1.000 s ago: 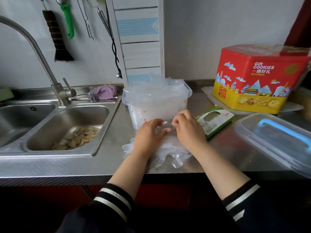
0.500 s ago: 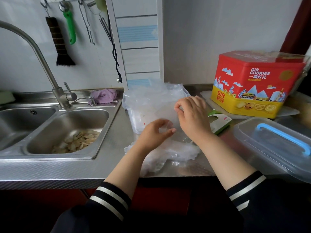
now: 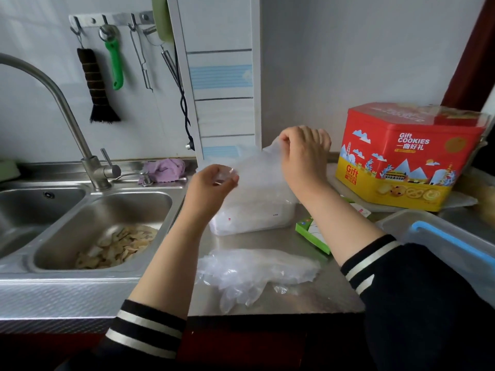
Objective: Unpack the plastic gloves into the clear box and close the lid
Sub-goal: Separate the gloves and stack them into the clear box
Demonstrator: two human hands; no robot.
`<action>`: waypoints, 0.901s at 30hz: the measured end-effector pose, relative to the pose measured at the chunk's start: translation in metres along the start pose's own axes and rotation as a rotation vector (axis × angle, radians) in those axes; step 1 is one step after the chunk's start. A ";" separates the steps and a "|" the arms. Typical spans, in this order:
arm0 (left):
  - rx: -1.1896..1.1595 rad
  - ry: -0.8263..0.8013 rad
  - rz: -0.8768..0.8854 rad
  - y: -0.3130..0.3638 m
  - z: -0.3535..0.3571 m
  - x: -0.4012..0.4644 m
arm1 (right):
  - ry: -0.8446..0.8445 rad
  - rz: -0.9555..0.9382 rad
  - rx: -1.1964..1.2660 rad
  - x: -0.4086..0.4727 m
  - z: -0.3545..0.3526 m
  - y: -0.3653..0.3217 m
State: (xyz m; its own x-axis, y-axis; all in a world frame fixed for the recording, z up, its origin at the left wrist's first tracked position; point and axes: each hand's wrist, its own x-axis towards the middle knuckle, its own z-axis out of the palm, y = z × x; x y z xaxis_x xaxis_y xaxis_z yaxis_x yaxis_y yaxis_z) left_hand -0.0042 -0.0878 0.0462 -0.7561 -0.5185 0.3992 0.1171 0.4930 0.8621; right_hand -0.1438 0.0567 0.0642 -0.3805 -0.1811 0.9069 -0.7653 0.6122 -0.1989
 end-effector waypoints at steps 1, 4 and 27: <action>0.049 0.014 0.005 0.000 -0.002 0.008 | -0.001 0.015 -0.003 0.007 0.007 -0.001; 0.288 0.067 0.036 -0.002 -0.006 0.027 | -0.023 0.038 -0.013 0.023 0.027 -0.001; 0.792 -0.071 0.004 -0.025 -0.006 0.075 | -0.520 0.213 -0.112 0.042 0.066 0.007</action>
State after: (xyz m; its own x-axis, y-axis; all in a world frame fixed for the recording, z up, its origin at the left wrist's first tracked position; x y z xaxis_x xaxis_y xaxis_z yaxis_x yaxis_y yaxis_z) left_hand -0.0596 -0.1432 0.0568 -0.7990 -0.4833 0.3577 -0.3528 0.8586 0.3720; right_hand -0.1992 0.0023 0.0765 -0.7475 -0.3820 0.5435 -0.5947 0.7493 -0.2913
